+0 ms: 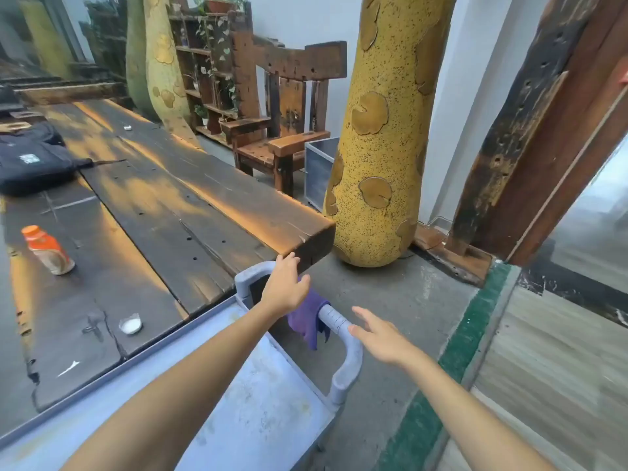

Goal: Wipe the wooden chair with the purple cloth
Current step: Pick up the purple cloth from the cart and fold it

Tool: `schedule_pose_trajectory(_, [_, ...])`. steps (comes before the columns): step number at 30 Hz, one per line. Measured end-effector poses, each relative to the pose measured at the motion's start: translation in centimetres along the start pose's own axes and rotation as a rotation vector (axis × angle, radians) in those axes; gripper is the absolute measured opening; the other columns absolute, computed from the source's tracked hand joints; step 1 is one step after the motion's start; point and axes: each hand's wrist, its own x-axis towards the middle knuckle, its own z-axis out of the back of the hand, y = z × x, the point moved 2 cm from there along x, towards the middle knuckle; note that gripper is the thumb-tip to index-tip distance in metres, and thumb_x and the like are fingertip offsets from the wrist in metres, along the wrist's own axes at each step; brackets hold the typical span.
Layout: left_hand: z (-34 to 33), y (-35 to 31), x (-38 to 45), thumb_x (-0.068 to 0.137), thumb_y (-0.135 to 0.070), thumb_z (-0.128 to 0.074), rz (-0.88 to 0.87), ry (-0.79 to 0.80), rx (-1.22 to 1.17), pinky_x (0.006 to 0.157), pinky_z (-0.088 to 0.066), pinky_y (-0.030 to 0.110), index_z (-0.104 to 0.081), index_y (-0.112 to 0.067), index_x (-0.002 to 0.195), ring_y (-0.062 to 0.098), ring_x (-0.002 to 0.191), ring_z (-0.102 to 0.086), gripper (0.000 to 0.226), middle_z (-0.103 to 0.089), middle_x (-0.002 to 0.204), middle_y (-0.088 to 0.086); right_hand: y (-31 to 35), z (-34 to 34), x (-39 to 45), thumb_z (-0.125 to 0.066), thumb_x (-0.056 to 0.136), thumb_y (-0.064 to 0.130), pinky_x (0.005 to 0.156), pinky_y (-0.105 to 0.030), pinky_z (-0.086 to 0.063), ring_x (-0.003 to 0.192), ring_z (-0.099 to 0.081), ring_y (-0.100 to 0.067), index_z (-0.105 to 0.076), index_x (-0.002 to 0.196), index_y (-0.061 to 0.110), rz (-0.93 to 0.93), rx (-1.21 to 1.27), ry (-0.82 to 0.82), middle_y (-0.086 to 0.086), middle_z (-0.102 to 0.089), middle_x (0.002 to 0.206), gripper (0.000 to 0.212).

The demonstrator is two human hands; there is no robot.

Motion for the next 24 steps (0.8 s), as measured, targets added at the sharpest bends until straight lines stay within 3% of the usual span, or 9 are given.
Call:
schedule_pose_trajectory(3, [-1.9,1.3,1.4,0.095,-0.021,-0.049,0.174,-0.009,0.012,0.093,-0.043,0.039,-0.055,0.000,0.111,0.032,0.115,-0.052,0.027,-0.055,0.128,0.021,-2.9,-1.1,1.9,-0.050,0.104,0.041,0.110,-0.027,-0.038,0.140,-0.047,-0.015,-0.042,0.154,0.024,-0.057,0.106,-0.008,0.004,-0.047,0.156,0.053])
schedule_pose_trajectory(7, [-3.9,2.5,3.2,0.096,-0.015,-0.046,0.334,-0.079,-0.009,0.089,-0.047,0.043,-0.056,-0.001,0.118,0.035,0.107,-0.057,0.028,-0.056,0.123,0.020,-5.2,-2.7,4.2,-0.046,0.105,0.041,0.088,-0.019,-0.046,0.114,-0.058,-0.011,-0.058,0.139,0.028,-0.114,0.256,0.043,0.005,-0.065,0.129,0.039])
schedule_pose_trajectory(11, [-5.3,3.6,4.9,0.100,-0.020,-0.044,0.442,-0.077,0.069,0.095,-0.046,0.045,-0.051,0.002,0.126,0.041,0.110,-0.057,0.034,-0.049,0.130,0.025,-5.4,-3.7,6.2,-0.047,0.102,0.041,0.101,-0.034,-0.049,0.112,-0.064,-0.016,-0.067,0.111,0.032,-0.118,0.387,0.141,0.005,-0.070,0.116,0.023])
schedule_pose_trajectory(14, [-5.4,4.2,6.0,0.100,-0.024,-0.045,0.527,-0.103,0.136,0.102,-0.041,0.047,-0.048,0.006,0.131,0.047,0.118,-0.051,0.043,-0.046,0.132,0.031,-4.8,-3.7,7.4,-0.048,0.102,0.044,0.101,-0.034,-0.047,0.109,-0.062,-0.015,-0.066,0.118,0.029,-0.109,0.433,0.191,0.002,-0.068,0.118,0.029])
schedule_pose_trajectory(17, [-5.3,4.8,6.8,0.100,-0.031,-0.048,0.595,-0.111,0.153,0.103,-0.040,0.048,-0.047,0.010,0.130,0.045,0.121,-0.049,0.050,-0.050,0.131,0.033,-4.2,-3.8,8.7,-0.047,0.102,0.046,0.110,-0.037,-0.044,0.122,-0.059,-0.015,-0.062,0.129,0.035,-0.088,0.444,0.225,0.006,-0.065,0.129,0.033])
schedule_pose_trajectory(21, [-4.9,5.8,7.2,0.093,-0.040,-0.058,0.672,-0.127,0.028,0.085,-0.053,0.043,-0.051,0.002,0.115,0.036,0.100,-0.063,0.047,-0.065,0.105,0.019,-3.4,-3.8,10.7,-0.049,0.101,0.044,0.109,-0.040,-0.046,0.114,-0.062,-0.019,-0.065,0.110,0.036,-0.126,0.481,0.291,-0.002,-0.068,0.127,0.020])
schedule_pose_trajectory(24, [-4.4,6.0,7.4,0.091,-0.037,-0.062,0.653,-0.124,0.047,0.071,-0.044,0.036,-0.053,-0.008,0.084,0.031,0.085,-0.060,0.030,-0.064,0.080,0.011,-2.6,-4.2,12.6,-0.052,0.103,0.039,0.106,-0.037,-0.047,0.110,-0.064,-0.019,-0.066,0.118,0.026,-0.133,0.625,0.344,-0.010,-0.068,0.131,0.024])
